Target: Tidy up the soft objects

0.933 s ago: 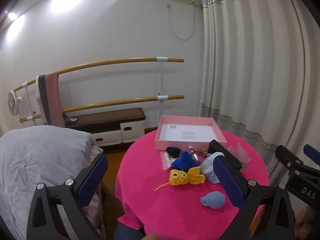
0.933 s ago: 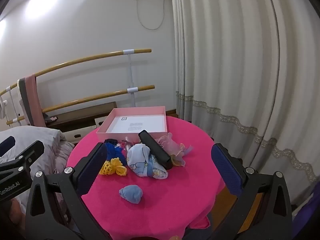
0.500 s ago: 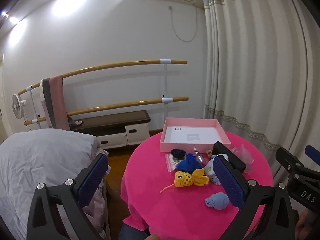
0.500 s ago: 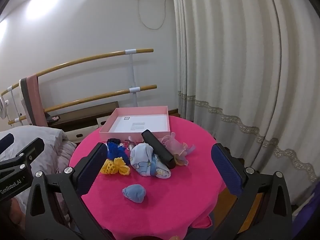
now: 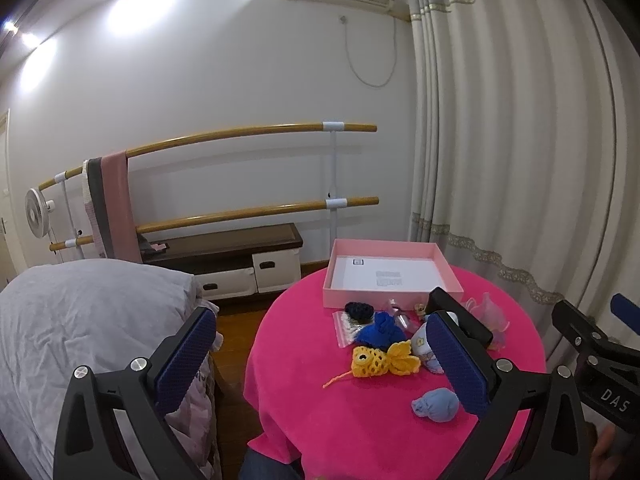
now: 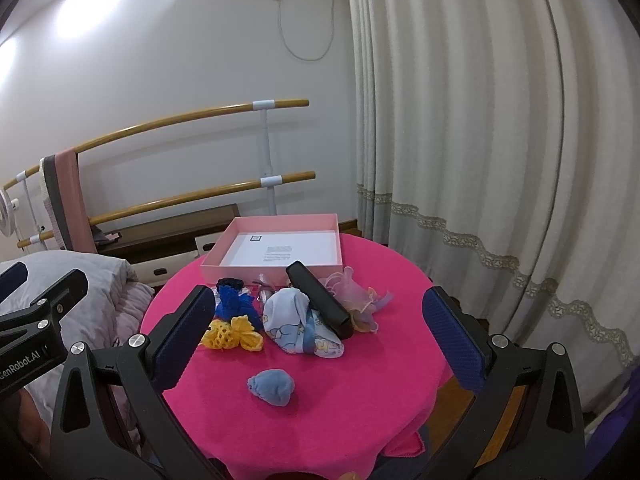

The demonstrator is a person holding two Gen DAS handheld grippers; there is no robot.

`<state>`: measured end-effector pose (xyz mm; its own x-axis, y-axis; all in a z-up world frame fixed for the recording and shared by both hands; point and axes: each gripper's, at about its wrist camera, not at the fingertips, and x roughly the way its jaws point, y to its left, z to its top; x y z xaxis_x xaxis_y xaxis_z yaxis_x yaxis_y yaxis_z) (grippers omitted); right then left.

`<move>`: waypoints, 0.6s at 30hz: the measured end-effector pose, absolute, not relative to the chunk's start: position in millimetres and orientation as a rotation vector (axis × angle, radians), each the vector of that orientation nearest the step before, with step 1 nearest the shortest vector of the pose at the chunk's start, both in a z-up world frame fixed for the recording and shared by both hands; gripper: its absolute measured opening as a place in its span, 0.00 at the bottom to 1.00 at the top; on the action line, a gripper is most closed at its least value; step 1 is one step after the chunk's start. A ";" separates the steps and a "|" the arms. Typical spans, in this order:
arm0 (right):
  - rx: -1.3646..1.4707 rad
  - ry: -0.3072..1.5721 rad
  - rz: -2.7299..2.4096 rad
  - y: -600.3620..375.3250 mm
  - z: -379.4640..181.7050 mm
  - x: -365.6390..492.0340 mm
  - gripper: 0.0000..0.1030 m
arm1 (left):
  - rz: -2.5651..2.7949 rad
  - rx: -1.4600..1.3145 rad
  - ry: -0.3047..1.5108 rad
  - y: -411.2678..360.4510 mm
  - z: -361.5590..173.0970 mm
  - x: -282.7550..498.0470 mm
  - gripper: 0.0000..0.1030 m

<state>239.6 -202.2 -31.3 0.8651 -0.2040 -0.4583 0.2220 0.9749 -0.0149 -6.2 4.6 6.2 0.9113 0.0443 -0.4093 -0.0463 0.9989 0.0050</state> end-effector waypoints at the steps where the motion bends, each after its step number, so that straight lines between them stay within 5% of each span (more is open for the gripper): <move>1: 0.039 0.476 -0.223 -202.3 -30.7 239.5 1.00 | 0.047 -0.005 0.420 5.0 6.0 -7.2 1.00; 18: 0.038 0.474 -0.221 -201.5 -30.6 239.1 1.00 | 0.063 -0.005 0.425 1.5 5.6 -4.8 1.00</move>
<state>239.1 -201.5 -30.6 0.8664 -0.2024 -0.4565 0.2199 0.9754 -0.0151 -4.8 1.5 5.6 0.9090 0.0596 -0.4125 -0.0619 0.9981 0.0079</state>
